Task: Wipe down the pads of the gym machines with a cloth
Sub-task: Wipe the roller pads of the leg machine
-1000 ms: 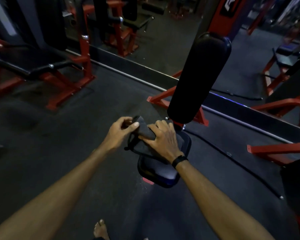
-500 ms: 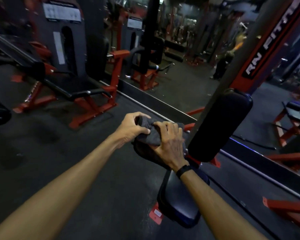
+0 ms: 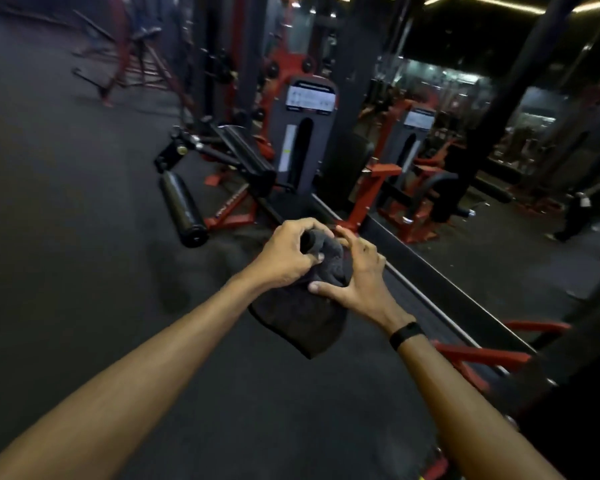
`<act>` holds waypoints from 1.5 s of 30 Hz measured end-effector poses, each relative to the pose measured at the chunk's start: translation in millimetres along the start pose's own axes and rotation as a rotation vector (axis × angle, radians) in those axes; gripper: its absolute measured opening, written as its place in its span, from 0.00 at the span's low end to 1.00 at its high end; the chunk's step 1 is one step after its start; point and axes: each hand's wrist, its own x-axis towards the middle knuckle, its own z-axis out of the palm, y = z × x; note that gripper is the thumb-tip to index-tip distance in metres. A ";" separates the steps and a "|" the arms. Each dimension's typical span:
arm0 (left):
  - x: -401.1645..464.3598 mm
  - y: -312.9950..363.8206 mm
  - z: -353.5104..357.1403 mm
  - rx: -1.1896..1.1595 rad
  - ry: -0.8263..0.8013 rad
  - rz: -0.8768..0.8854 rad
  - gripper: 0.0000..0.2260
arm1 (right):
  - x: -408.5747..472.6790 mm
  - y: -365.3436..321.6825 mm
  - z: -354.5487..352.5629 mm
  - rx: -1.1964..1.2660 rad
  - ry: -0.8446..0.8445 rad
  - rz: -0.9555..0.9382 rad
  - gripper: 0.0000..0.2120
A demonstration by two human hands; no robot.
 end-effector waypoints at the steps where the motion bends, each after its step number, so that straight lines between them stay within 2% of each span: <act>1: -3.4 -4.7 -15.8 0.016 0.021 -0.017 0.15 | 12.3 -3.0 7.4 0.003 -0.039 -0.023 0.45; 4: -16.3 -23.2 -60.4 0.080 0.076 -0.063 0.15 | 45.6 -18.0 32.8 -0.036 -0.140 -0.074 0.32; 8: -31.2 -48.6 -102.1 0.148 0.179 -0.150 0.15 | 87.8 -46.2 58.5 -0.011 -0.367 -0.109 0.33; 12: -39.3 -78.2 -132.9 0.264 0.297 -0.277 0.15 | 123.1 -58.0 87.4 0.041 -0.514 -0.103 0.22; 18: -24.9 -118.9 -171.1 0.543 0.343 -0.411 0.12 | 178.4 -54.2 132.4 -0.053 -0.446 -0.208 0.17; 25: 35.5 -158.2 -195.9 0.697 0.325 -0.461 0.11 | 258.8 -25.4 147.9 -0.100 -0.418 -0.264 0.14; 32: 76.4 -219.8 -197.4 0.714 0.299 -0.569 0.12 | 315.6 10.5 182.2 -0.123 -0.473 -0.245 0.14; 37: 90.3 -265.1 -210.9 0.711 0.277 -0.658 0.13 | 342.1 26.6 223.2 -0.098 -0.574 -0.217 0.13; 45: 122.1 -354.5 -266.1 0.676 0.207 -0.740 0.12 | 410.9 28.3 300.2 -0.089 -0.646 -0.129 0.13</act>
